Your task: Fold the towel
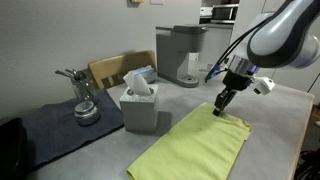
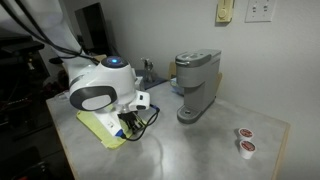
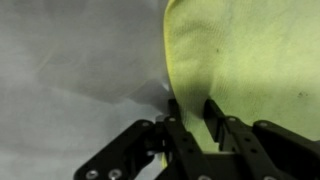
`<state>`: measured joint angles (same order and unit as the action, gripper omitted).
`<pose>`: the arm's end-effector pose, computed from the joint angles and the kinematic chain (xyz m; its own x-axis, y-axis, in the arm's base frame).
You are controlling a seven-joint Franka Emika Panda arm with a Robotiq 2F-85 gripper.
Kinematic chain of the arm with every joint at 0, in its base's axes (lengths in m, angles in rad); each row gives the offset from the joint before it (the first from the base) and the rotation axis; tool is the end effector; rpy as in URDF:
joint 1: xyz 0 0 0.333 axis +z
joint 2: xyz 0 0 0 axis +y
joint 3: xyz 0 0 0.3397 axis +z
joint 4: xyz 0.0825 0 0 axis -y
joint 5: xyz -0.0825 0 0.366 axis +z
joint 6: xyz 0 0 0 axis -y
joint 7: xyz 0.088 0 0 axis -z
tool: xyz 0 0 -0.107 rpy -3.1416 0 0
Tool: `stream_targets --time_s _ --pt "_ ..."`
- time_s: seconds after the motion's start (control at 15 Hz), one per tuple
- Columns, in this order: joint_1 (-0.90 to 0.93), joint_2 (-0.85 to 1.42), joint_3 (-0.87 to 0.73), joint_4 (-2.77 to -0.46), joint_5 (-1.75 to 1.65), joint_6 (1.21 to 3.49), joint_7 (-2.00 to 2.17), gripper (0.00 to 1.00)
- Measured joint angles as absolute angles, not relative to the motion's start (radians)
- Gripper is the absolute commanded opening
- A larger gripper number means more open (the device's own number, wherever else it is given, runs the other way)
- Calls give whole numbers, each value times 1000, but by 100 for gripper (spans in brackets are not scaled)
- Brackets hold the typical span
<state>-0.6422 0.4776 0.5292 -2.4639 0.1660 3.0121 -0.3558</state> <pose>0.4842 -0.0560 0.1828 0.9852 -0.0057 0.1716 0.0333 -0.9740 -0.2240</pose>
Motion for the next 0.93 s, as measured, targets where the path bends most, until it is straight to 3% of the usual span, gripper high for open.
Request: stream_targets --time_s 0.93 --pt "-709 472 495 -2464 166 3001 -361 1"
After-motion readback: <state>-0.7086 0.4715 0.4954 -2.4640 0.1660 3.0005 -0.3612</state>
